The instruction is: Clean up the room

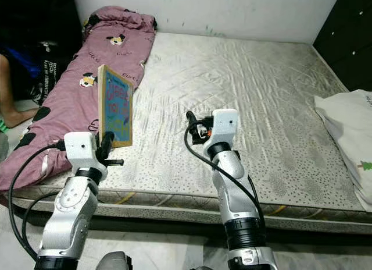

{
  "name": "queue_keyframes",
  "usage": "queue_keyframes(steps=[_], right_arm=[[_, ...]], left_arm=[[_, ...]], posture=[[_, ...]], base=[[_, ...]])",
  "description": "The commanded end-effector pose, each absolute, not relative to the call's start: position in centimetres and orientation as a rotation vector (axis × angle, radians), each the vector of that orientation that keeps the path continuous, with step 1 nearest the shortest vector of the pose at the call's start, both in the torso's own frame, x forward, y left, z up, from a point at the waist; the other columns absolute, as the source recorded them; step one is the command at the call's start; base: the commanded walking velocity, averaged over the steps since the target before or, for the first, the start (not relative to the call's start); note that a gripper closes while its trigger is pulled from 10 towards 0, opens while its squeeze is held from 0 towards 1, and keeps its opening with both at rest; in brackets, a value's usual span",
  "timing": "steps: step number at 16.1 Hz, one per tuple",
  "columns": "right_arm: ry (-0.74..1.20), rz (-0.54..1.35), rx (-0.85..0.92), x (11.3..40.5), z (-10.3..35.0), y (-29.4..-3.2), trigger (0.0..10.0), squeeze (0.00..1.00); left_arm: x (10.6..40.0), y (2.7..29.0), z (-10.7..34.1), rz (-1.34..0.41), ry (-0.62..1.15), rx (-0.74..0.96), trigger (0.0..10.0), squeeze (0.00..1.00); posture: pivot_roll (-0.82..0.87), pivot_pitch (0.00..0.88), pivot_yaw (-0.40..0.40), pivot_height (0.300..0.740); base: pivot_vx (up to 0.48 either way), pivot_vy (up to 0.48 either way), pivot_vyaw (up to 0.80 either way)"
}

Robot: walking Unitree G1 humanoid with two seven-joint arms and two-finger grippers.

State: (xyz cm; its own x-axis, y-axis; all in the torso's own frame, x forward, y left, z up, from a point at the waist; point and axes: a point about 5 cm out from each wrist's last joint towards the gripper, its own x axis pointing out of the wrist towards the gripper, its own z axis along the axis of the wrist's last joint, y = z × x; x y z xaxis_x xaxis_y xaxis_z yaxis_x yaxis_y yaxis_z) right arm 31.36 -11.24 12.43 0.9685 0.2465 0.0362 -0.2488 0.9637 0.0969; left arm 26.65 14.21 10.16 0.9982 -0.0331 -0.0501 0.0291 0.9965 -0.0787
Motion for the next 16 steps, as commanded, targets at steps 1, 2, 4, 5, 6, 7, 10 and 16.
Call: queue_keyframes(steps=[1,2,4,5,6,7,10,16], right_arm=[[-0.026,0.25,0.086,31.38,12.38,-11.44,10.0,0.0],[-0.026,0.253,0.085,31.36,12.35,-11.39,10.0,0.0],[-0.025,0.253,0.083,31.39,12.34,-11.42,10.0,0.0],[-0.025,0.252,0.082,31.39,12.33,-11.45,10.0,0.0],[-0.027,0.253,0.077,31.41,12.32,-11.46,10.0,0.0],[-0.045,0.271,0.047,31.33,12.49,-11.29,10.0,0.0],[-0.045,0.274,0.05,31.27,12.44,-11.18,10.0,0.0],[-0.092,0.301,0.012,31.31,13.3,-10.86,10.0,0.0]], left_arm=[[26.93,13.83,11.14,-0.049,-0.003,-0.085,10.0,0.0],[26.94,13.82,11.14,-0.048,-0.004,-0.086,10.0,0.0],[26.97,13.84,11.14,-0.047,-0.004,-0.086,10.0,0.0],[26.99,13.84,11.15,-0.047,-0.004,-0.086,10.0,0.0],[27.01,13.84,11.15,-0.047,-0.004,-0.086,10.0,0.0],[27.04,13.85,11.15,-0.049,-0.004,-0.086,10.0,0.0],[27.03,13.79,11.14,-0.053,-0.004,-0.084,10.0,0.0],[27.05,13.69,11.37,-0.052,-0.033,-0.101,10.0,0.0]], posture=[[0.09,0.0,-0.068,0.74],[0.09,0.0,-0.069,0.74],[0.09,0.0,-0.068,0.74],[0.09,0.0,-0.068,0.74],[0.09,0.0,-0.067,0.74],[0.09,0.0,-0.067,0.74],[0.09,0.0,-0.066,0.74],[0.09,0.0,-0.07,0.74]], base=[[0.0,-0.48,0.0],[0.0,-0.48,0.0],[0.0,-0.476,0.0],[0.0,-0.48,0.0],[0.0,-0.48,0.0],[0.0,-0.48,0.0],[0.0,-0.44,0.0],[0.0,0.0,0.0]])
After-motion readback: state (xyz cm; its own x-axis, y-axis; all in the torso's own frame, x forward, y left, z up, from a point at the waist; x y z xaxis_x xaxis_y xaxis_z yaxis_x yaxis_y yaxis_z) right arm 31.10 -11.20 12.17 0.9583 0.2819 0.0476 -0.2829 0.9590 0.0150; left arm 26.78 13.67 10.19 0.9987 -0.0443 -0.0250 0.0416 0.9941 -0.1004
